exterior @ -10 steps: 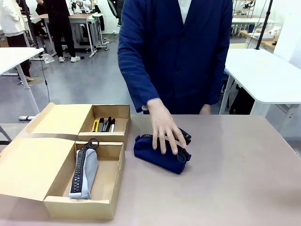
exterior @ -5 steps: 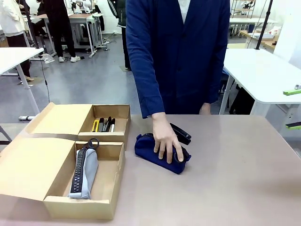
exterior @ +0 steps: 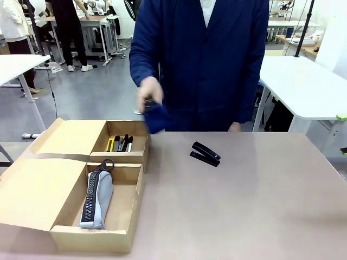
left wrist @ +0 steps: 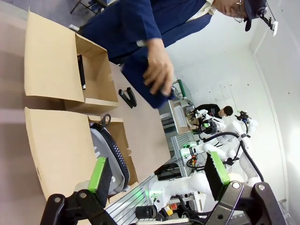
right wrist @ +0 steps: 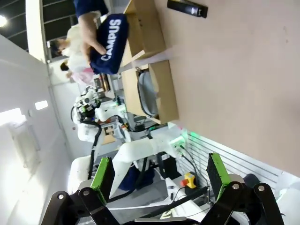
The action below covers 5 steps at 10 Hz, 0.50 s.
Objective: Place items inside the box.
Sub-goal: Pick up a Pencil pouch or Stapler and place it inside the Mailer Box closest to the robot.
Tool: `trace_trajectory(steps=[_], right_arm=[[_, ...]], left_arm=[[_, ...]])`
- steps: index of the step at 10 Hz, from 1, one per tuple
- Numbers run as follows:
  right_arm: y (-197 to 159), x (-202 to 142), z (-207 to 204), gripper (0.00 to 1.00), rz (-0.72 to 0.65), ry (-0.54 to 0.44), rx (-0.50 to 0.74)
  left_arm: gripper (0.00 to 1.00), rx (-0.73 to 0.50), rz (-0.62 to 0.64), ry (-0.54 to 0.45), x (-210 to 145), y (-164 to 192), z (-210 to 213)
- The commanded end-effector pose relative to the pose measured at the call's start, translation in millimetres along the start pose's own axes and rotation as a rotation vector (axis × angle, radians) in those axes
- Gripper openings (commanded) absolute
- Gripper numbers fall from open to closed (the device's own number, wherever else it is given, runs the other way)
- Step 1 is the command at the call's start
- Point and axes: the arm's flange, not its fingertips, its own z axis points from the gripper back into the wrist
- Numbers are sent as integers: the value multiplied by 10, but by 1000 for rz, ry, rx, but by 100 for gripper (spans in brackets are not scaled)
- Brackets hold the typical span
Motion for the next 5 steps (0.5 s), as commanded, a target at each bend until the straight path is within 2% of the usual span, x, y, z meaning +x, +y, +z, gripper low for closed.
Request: trace_trajectory(steps=[1,2,3,4,5], right_arm=[[133,72,-258,100,61,12,-97],[352,197,-607,100,141,44,-217],[526,344,-950,100,242,58,-279],[675,514,-1312,100,299,88,-307],[802,651,-1645,100,353,79,-318]], left_arm=[[100,-22,-23,-13,7,-20,-5],[100,-22,-23,-13,7,-20,-5],[100,-22,-23,-13,7,-20,-5],[100,-22,-23,-13,7,-20,-5],[100,-22,-23,-13,7,-20,-5]])
